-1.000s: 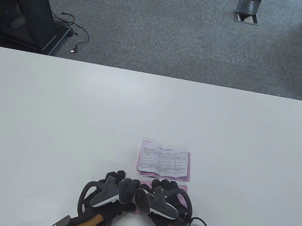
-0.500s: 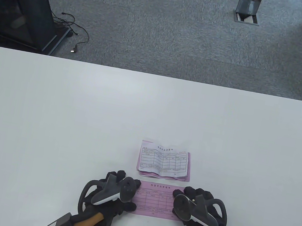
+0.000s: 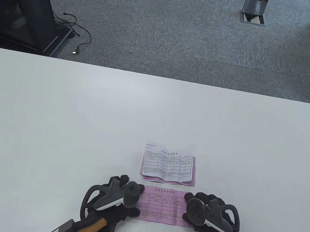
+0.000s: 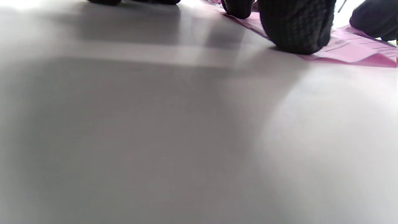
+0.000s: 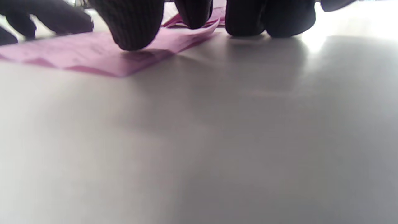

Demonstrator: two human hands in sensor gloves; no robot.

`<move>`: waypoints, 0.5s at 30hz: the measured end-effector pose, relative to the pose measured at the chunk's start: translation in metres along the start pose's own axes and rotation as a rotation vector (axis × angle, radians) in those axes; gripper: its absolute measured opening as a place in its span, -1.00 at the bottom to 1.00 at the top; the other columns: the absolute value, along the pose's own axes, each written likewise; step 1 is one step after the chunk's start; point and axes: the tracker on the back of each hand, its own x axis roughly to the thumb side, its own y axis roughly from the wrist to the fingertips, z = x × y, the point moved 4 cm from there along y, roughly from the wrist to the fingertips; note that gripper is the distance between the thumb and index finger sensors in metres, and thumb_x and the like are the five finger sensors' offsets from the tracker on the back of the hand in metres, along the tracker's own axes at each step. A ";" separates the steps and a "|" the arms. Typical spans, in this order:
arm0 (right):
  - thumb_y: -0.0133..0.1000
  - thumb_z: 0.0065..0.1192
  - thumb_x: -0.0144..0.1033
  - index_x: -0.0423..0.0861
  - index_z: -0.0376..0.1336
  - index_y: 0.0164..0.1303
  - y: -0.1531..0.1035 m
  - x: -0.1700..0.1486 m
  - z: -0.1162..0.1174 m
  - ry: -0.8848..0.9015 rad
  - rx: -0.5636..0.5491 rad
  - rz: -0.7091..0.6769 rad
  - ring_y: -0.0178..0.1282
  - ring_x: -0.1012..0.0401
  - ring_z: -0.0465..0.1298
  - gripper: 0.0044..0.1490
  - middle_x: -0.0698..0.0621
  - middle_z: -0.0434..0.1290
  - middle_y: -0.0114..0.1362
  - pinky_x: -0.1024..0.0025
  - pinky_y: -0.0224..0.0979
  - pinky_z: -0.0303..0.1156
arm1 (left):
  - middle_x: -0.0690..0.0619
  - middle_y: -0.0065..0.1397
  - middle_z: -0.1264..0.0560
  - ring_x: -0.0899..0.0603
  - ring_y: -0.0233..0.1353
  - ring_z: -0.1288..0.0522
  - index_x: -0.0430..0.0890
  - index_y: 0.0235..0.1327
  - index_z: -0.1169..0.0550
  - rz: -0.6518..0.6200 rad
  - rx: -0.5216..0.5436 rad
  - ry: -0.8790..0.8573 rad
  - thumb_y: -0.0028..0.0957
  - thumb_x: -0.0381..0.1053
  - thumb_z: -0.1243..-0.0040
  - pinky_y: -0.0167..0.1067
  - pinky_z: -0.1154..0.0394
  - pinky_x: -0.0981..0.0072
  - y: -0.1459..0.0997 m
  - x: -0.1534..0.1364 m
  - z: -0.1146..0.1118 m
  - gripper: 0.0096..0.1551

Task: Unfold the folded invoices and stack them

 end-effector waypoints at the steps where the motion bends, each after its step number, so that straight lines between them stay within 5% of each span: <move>1: 0.03 0.10 0.14 0.03 -0.06 0.57 0.000 -0.006 -0.002 0.087 -0.011 0.029 0.43 -0.20 0.25 -0.06 -0.18 0.18 0.54 -0.29 0.46 0.11 | -0.19 0.72 0.18 -0.37 0.62 0.18 0.33 0.58 -0.06 0.001 0.006 -0.002 -0.09 0.33 -0.21 0.49 -0.01 -0.21 0.000 0.000 0.000 -0.03; 5: 0.02 0.08 0.15 -0.05 -0.03 0.57 0.002 -0.017 -0.004 0.180 -0.040 0.106 0.42 -0.18 0.25 -0.04 -0.20 0.21 0.52 -0.28 0.45 0.12 | -0.18 0.73 0.18 -0.36 0.63 0.18 0.33 0.59 -0.06 0.001 0.014 -0.006 -0.08 0.34 -0.20 0.49 0.00 -0.21 -0.001 -0.001 -0.001 -0.03; 15: -0.03 0.06 0.26 -0.08 -0.03 0.59 0.008 -0.003 0.007 -0.024 -0.011 0.172 0.46 -0.24 0.14 0.06 -0.27 0.09 0.54 -0.31 0.47 0.06 | -0.20 0.73 0.17 -0.37 0.62 0.17 0.32 0.59 -0.06 -0.010 0.021 0.005 -0.08 0.34 -0.19 0.49 -0.01 -0.21 -0.001 -0.001 -0.001 -0.03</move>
